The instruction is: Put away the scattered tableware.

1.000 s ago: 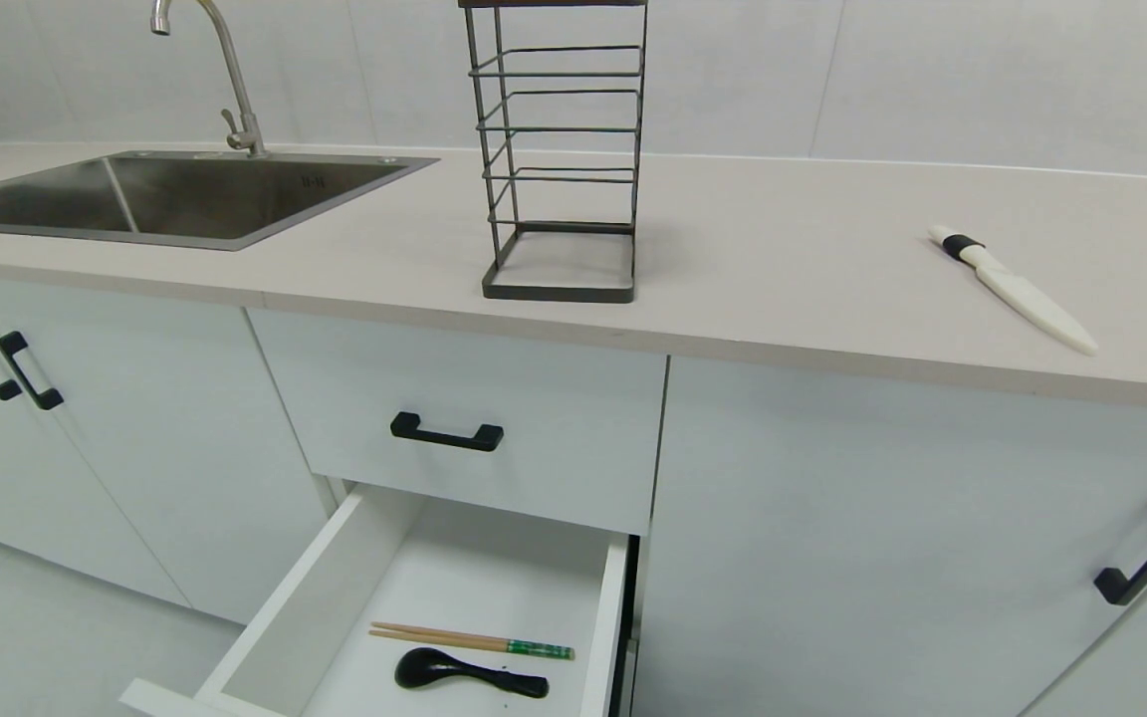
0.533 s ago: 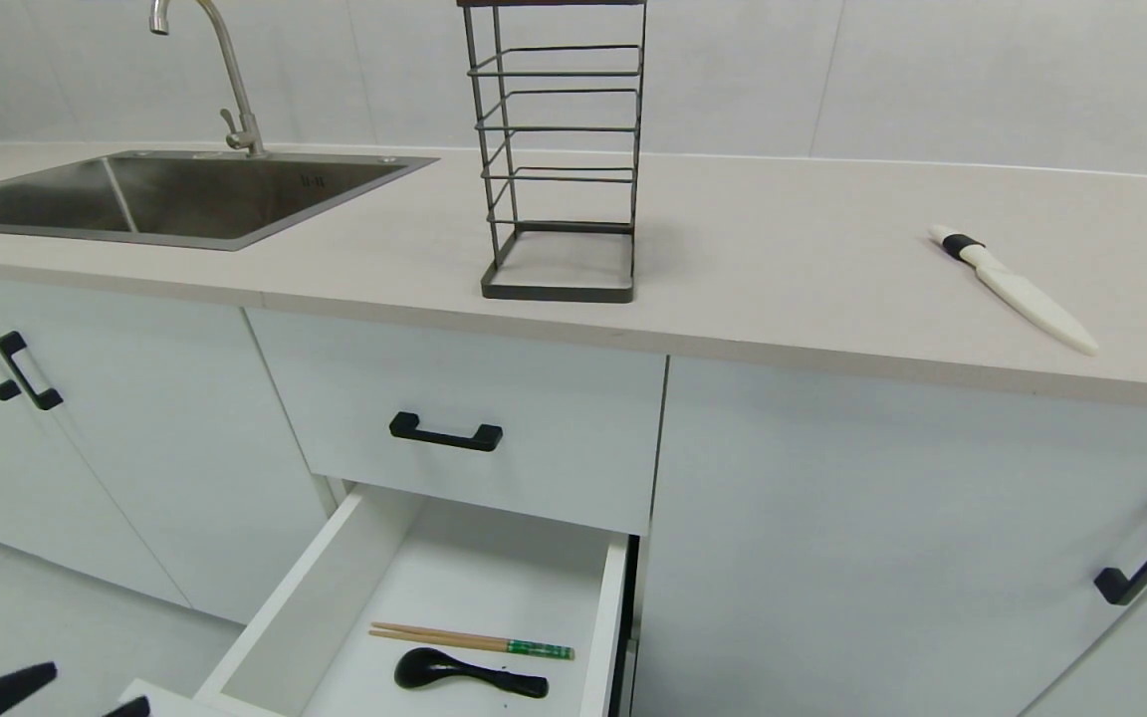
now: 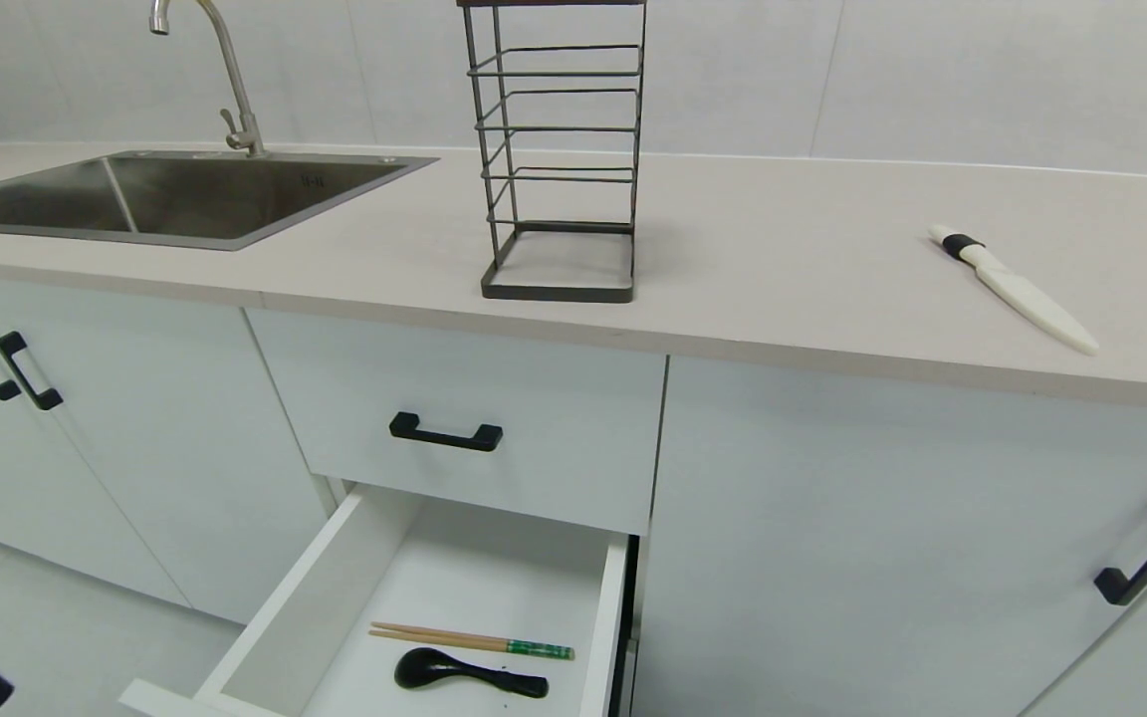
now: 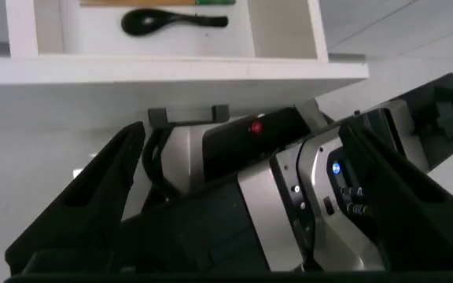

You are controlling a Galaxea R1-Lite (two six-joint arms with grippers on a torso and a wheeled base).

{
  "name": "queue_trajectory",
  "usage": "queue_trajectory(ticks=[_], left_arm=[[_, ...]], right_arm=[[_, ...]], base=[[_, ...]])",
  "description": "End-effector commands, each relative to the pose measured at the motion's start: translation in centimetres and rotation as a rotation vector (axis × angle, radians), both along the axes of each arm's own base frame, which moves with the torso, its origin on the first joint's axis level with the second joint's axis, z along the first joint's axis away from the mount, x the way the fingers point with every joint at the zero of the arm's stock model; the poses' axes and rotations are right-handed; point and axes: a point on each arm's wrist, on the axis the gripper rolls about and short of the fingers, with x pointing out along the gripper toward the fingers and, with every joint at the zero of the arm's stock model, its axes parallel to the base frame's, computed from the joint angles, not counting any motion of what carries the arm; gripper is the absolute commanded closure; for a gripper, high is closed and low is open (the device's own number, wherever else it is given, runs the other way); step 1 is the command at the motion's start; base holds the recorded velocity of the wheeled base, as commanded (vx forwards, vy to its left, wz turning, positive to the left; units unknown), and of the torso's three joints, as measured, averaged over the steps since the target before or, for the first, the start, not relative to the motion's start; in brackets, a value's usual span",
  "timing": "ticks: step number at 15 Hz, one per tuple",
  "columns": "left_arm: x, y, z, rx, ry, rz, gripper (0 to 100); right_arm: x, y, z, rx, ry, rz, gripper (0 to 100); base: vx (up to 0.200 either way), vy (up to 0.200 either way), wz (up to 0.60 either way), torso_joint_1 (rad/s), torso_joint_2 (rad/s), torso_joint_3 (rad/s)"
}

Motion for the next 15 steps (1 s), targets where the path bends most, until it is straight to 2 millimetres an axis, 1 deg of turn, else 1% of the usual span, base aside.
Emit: queue_trajectory(ticks=[1, 3, 5, 7, 9, 13, 15], left_arm=[[1.6, -0.5, -1.0, 0.038, 0.116, -0.009, 0], [2.8, -0.8, -2.7, 0.058, 0.110, -0.003, 0], [3.2, -0.9, -4.7, 0.141, 0.117, -0.017, 0], [3.3, -0.9, -5.2, 0.162, 0.137, -0.027, 0], [3.8, -1.1, -5.3, 0.170, 0.149, -0.028, 0], [5.0, -1.5, -5.7, 0.194, 0.123, -0.060, 0], [6.1, -1.6, -6.3, 0.269, 0.122, -0.051, 0]], right_arm=[[0.0, 0.0, 0.0, -0.001, 0.002, 0.001, 0], [0.0, 0.0, 0.0, -0.001, 0.002, 0.001, 0], [0.0, 0.0, 0.0, -0.001, 0.002, 0.001, 0], [0.0, 0.0, 0.0, -0.001, 0.002, 0.001, 0], [0.0, 0.0, 0.0, -0.001, 0.002, 0.001, 0], [0.0, 0.0, 0.0, -0.001, 0.002, 0.001, 0], [0.0, 0.0, 0.0, -0.001, 0.002, 0.001, 0]], base=[[0.000, 0.000, 0.00, 0.000, 0.00, 0.000], [0.000, 0.000, 0.00, 0.000, 0.00, 0.000], [0.000, 0.000, 0.00, 0.000, 0.00, 0.000], [0.000, 0.000, 0.00, 0.000, 0.00, 0.000], [0.000, 0.000, 0.00, 0.000, 0.00, 0.000], [0.000, 0.000, 0.00, 0.000, 0.00, 0.000], [0.000, 0.000, 0.00, 0.000, 0.00, 0.000]])
